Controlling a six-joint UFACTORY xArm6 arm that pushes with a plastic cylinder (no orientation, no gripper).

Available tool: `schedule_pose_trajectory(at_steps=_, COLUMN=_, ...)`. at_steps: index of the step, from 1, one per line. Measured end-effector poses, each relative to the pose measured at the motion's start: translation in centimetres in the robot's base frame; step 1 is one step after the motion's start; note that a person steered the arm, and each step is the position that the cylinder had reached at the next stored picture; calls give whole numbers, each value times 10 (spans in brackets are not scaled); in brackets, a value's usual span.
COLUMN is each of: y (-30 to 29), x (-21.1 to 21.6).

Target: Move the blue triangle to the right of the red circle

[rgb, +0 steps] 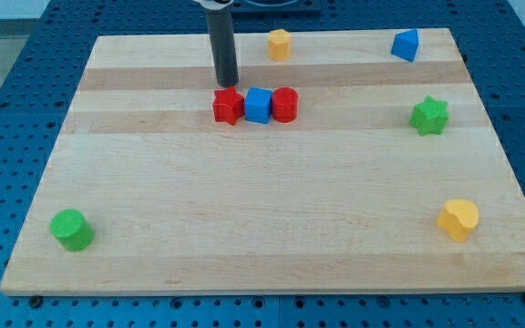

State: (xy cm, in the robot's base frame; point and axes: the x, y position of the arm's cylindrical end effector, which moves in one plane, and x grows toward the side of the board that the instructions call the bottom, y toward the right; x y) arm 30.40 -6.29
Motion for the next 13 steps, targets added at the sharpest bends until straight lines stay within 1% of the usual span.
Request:
schedule_pose_trajectory(at_steps=2, y=71, x=0)
schedule_pose_trajectory(at_steps=5, y=201, x=11)
schedule_pose_trajectory(at_steps=6, y=251, x=11)
schedule_pose_trajectory(at_steps=8, y=322, x=6)
schedule_pose_trajectory(at_steps=9, y=342, x=-12)
schedule_pose_trajectory(at_steps=11, y=346, x=-54)
schedule_pose_trajectory(at_steps=12, y=340, x=-70)
schedule_pose_trajectory(at_steps=13, y=322, x=-76)
